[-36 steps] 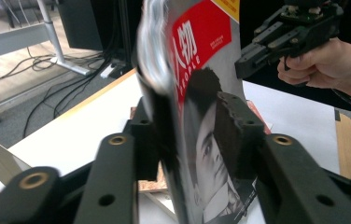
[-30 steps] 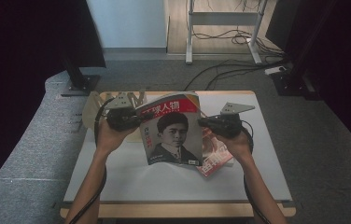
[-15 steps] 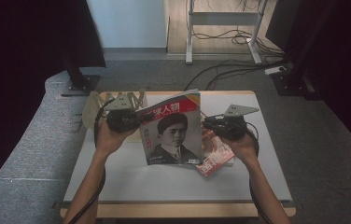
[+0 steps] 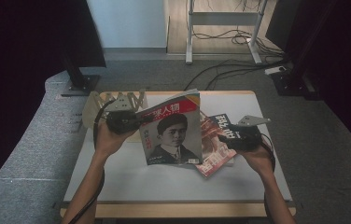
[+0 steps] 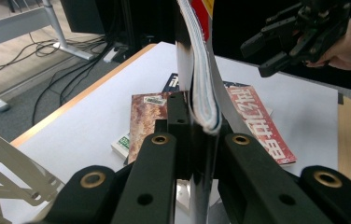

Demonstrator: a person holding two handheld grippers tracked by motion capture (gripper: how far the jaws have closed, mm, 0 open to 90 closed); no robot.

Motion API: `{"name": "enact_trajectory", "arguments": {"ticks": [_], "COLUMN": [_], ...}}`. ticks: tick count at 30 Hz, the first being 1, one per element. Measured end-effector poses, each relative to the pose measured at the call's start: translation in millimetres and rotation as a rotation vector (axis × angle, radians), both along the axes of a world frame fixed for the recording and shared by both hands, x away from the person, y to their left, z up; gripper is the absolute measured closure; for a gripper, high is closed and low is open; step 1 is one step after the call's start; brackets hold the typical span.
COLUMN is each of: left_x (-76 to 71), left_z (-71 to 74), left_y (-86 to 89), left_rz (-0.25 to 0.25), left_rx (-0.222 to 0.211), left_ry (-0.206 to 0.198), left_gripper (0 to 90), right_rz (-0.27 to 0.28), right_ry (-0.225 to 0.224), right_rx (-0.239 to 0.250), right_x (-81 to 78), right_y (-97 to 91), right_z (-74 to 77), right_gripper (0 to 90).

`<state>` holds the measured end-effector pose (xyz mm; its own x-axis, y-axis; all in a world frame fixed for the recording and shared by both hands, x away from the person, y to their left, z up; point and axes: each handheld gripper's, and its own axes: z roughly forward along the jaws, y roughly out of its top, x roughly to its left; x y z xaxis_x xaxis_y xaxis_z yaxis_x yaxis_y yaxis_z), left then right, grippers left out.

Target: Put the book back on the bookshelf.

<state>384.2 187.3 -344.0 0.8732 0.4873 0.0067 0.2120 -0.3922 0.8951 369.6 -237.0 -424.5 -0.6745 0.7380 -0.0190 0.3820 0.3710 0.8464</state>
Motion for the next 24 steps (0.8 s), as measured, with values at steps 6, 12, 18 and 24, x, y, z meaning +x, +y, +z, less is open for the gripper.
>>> {"name": "enact_trajectory", "arguments": {"ticks": [6,12,18,24], "left_x": [-0.4,-1.9,-2.8,-2.5], "left_z": [0.2,-0.2,-1.3,-1.8], "left_y": [-1.2,-2.8,-2.1,-2.9], "left_rz": [0.006,0.004,0.014,0.03], "left_rx": [0.004,0.0,-0.017,-0.018], "left_ry": [-0.001,-0.006,-0.002,0.002], "left_gripper": [86.2,86.2,86.3,86.4], "right_rz": [-0.039,-0.104,-0.137,-0.159], "right_ry": [0.018,0.067,0.087,0.113], "right_rx": [-0.052,-0.065,-0.077,-0.089], "right_x": [-3.5,-9.2,-14.1,-22.3], "right_y": [-13.0,-30.5,-39.5,-46.9], "right_z": [-14.5,-40.3,-57.4,-79.6], "right_gripper": [23.0,2.7,0.0,0.0]}}
